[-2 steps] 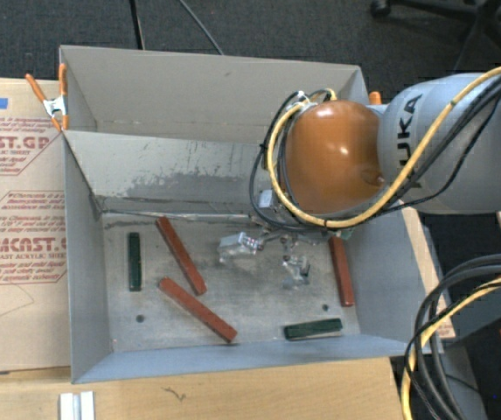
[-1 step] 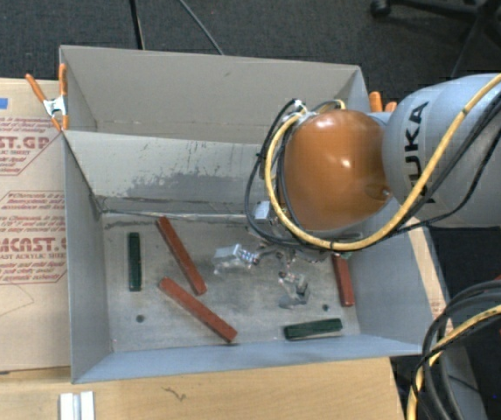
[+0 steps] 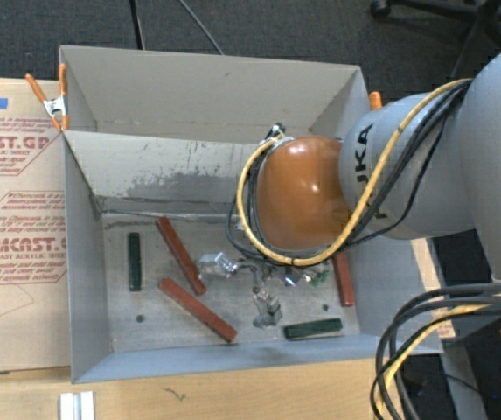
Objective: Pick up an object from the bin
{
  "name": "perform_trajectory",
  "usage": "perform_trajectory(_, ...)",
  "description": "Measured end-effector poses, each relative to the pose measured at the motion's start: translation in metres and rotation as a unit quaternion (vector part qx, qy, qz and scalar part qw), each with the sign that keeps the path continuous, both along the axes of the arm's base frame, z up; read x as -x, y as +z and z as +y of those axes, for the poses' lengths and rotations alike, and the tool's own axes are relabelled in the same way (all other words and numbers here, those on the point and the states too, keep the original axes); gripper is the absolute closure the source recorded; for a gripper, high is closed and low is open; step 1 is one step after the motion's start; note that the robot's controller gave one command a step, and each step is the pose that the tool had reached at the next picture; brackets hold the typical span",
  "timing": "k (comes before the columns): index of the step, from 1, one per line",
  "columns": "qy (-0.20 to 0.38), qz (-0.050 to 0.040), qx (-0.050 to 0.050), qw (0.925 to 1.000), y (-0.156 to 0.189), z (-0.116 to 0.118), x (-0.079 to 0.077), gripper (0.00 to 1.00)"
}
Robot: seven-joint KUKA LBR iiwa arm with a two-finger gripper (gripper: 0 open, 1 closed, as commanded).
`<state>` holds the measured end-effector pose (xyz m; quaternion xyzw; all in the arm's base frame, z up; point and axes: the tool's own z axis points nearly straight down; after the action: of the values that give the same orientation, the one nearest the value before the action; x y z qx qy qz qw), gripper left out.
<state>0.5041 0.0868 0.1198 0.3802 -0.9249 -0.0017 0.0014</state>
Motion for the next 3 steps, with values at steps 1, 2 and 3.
perform_trajectory(1, 0.193, -0.0024, 0.000, 0.9812, 0.004, 0.009, 0.007, 0.00)
perform_trajectory(2, 0.147, -0.0049, 0.000, 0.9892, 0.027, 0.022, -0.046, 0.00)
perform_trajectory(3, 0.304, 0.0008, -0.002, 0.9526, -0.052, 0.059, 0.014, 0.00)
